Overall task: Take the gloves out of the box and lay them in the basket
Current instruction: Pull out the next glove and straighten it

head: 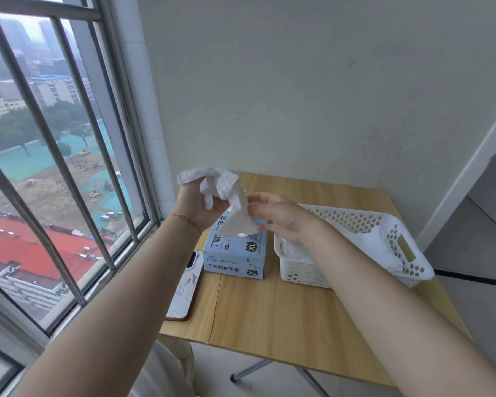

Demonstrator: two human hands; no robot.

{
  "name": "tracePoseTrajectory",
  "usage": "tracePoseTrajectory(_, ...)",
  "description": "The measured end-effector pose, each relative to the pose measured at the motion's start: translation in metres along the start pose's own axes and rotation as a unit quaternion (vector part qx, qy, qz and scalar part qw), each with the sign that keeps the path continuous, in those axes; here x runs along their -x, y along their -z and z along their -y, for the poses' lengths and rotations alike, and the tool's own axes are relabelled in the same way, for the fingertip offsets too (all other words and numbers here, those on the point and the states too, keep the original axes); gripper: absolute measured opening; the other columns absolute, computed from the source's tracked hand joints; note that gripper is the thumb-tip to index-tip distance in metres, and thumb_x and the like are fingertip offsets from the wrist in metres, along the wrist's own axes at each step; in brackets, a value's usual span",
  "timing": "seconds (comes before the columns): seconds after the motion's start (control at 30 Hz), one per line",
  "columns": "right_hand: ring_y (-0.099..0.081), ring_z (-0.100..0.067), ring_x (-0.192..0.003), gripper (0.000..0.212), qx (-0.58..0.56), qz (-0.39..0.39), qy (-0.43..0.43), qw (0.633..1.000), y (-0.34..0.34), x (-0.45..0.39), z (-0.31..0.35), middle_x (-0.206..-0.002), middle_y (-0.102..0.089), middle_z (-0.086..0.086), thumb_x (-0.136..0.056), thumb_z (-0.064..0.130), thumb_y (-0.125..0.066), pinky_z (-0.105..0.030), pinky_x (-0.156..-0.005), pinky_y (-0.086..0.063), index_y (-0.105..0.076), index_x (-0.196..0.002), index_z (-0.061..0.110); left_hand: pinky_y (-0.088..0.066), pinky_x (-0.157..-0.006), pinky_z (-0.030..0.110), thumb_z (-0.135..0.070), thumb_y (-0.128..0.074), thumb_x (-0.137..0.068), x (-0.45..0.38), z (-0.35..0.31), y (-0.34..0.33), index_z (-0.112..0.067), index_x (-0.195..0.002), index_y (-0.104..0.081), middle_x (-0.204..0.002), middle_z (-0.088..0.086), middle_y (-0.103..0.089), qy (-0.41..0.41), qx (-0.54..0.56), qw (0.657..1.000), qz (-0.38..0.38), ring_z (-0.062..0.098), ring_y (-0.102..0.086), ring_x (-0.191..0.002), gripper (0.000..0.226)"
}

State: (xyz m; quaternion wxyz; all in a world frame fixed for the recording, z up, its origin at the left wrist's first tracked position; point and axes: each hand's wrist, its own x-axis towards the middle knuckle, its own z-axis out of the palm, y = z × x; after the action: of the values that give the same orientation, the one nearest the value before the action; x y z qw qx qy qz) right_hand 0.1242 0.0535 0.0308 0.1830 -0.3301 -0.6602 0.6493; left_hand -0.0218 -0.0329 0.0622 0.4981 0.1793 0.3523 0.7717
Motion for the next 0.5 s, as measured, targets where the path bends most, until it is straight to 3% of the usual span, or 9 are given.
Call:
tracePoseTrajectory(0.03, -0.065, -0.019, -0.094, 0.016, 0.01, 0.001, 0.001, 1.0, -0.001, 0.001, 0.0, -0.094, -0.07, -0.004, -0.085, 0.009, -0.069, -0.037, -0.09, -0.044, -0.066, -0.098, 0.017, -0.051, -0.044, 0.024, -0.01, -0.034, -0.082, -0.002, -0.001, 0.005, -0.016, -0.04, -0.042, -0.028, -0.003, -0.027, 0.01, 0.011, 1.0, 0.006, 0.011, -0.044, -0.037, 0.043)
tracePoseTrajectory(0.1, -0.067, -0.018, -0.079, 0.01, 0.023, -0.027, 0.001, 0.999, 0.001, 0.003, 0.003, -0.084, -0.07, -0.006, -0.087, 0.004, -0.064, -0.033, -0.081, -0.044, -0.063, -0.088, 0.014, -0.05, -0.053, 0.028, -0.013, -0.037, -0.096, -0.009, -0.006, 0.015, -0.016, -0.062, -0.048, -0.047, 0.0, -0.046, 0.027, -0.12, 0.99, -0.075, 0.013, -0.048, -0.052, 0.036)
tracePoseTrajectory(0.17, -0.07, -0.018, -0.075, 0.008, 0.043, -0.064, 0.001, 0.997, 0.002, 0.003, 0.005, -0.08, -0.072, -0.008, -0.09, 0.005, -0.057, -0.032, -0.077, -0.046, -0.059, -0.088, 0.012, -0.043, -0.058, 0.026, -0.009, -0.039, -0.1, -0.017, -0.008, 0.03, -0.018, -0.072, -0.041, -0.071, 0.001, -0.046, 0.025, -0.319, 0.935, -0.155, 0.013, -0.044, -0.063, 0.03)
tracePoseTrajectory(0.23, -0.07, -0.018, -0.072, 0.008, 0.064, -0.085, 0.0, 0.994, 0.001, 0.003, 0.008, -0.074, -0.072, -0.007, -0.092, 0.006, -0.052, -0.033, -0.078, -0.047, -0.056, -0.092, 0.013, -0.042, -0.058, 0.025, -0.001, -0.04, -0.098, -0.021, -0.006, 0.042, -0.019, -0.072, -0.04, -0.075, -0.002, -0.042, -0.01, -0.466, 0.874, -0.135, 0.016, -0.046, -0.066, 0.032)
tracePoseTrajectory(0.3, -0.069, -0.017, -0.074, 0.009, 0.101, -0.09, -0.004, 0.991, -0.004, 0.002, 0.009, -0.077, -0.07, -0.006, -0.092, 0.008, -0.051, -0.034, -0.079, -0.05, -0.057, -0.093, 0.013, -0.048, -0.069, 0.03, -0.01, -0.048, -0.089, -0.018, -0.007, 0.048, -0.01, -0.084, -0.055, -0.078, -0.002, -0.046, 0.011, -0.552, 0.831, -0.063, 0.026, -0.052, -0.081, 0.009)
tracePoseTrajectory(0.37, -0.066, -0.016, -0.079, 0.011, 0.172, -0.086, -0.012, 0.981, -0.012, 0.002, 0.008, -0.087, -0.068, -0.005, -0.09, 0.011, -0.053, -0.033, -0.077, -0.053, -0.061, -0.098, 0.012, -0.044, -0.075, 0.029, -0.026, -0.051, -0.079, -0.02, -0.003, 0.053, -0.003, -0.103, -0.062, -0.087, 0.005, -0.054, 0.029, -0.65, 0.758, -0.045, 0.029, -0.054, -0.092, 0.035)
tracePoseTrajectory(0.4, -0.064, -0.017, -0.081, 0.017, 0.227, -0.077, -0.019, 0.971, -0.018, 0.001, 0.006, -0.091, -0.067, -0.007, -0.088, 0.016, -0.057, -0.033, -0.075, -0.053, -0.062, -0.103, 0.009, -0.039, -0.074, 0.027, -0.025, -0.054, -0.083, -0.018, -0.001, 0.053, -0.002, -0.107, -0.062, -0.094, 0.009, -0.058, 0.008, -0.669, 0.741, -0.061, 0.03, -0.055, -0.094, 0.034)
tracePoseTrajectory(0.5, -0.061, -0.03, -0.08, 0.05, 0.379, -0.06, -0.043, 0.922, -0.035, 0.0, 0.002, -0.102, -0.063, -0.027, -0.083, 0.033, -0.068, -0.039, -0.069, -0.05, -0.062, -0.111, -0.008, -0.034, -0.075, 0.03, -0.018, -0.043, -0.097, -0.023, -0.001, 0.055, 0.001, -0.103, -0.061, -0.103, 0.018, -0.059, -0.009, -0.65, 0.753, -0.106, 0.03, -0.05, -0.093, 0.027)
